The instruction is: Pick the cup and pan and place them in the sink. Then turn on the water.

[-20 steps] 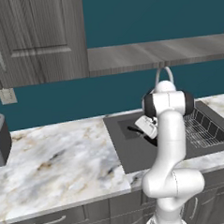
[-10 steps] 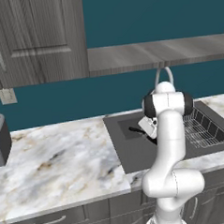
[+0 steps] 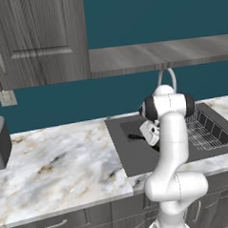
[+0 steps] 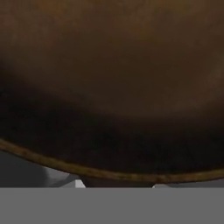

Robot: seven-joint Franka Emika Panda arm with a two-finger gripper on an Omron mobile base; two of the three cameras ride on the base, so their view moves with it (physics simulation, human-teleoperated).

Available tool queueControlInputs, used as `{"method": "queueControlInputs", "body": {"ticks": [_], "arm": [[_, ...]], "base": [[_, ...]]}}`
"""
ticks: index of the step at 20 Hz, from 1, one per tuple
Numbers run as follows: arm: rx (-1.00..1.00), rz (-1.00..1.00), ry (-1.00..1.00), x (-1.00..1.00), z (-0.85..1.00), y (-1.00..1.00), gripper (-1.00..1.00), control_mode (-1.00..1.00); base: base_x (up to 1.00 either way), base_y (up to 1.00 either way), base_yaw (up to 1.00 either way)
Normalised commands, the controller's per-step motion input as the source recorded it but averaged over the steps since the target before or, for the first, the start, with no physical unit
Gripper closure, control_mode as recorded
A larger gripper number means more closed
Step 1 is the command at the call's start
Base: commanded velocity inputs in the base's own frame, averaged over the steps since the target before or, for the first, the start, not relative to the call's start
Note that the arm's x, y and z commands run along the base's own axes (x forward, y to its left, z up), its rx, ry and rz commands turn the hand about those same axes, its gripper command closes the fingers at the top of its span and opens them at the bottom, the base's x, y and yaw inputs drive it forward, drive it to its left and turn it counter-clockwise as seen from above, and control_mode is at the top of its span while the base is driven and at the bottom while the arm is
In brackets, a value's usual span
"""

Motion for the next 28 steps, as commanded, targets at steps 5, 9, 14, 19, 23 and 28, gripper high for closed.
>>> {"method": "queueControlInputs", "body": {"ticks": [5, 9, 14, 19, 23, 28], "arm": [[-0.05, -0.02, 0.0, 0.19, -0.57, 0.0, 1.0, -1.0], [-0.02, -0.02, 0.01, 0.24, -0.51, 0.0, 1.0, -1.0], [-0.02, 0.0, 0.05, 0.3, -0.62, 0.0, 1.0, -1.0], [-0.02, 0.0, 0.04, 0.29, -0.53, 0.0, 1.0, -1.0], [0.0, 0.0, 0.03, 0.15, -0.24, 0.0, 1.0, -1.0], [0.0, 0.0, 0.05, 0.05, -0.08, 0.03, 1.0, -1.0]], "base": [[0.0, 0.0, 0.0], [0.0, 0.0, 0.0], [0.0, 0.0, 0.0], [0.0, 0.0, 0.0], [0.0, 0.0, 0.0], [0.0, 0.0, 0.0]]}}
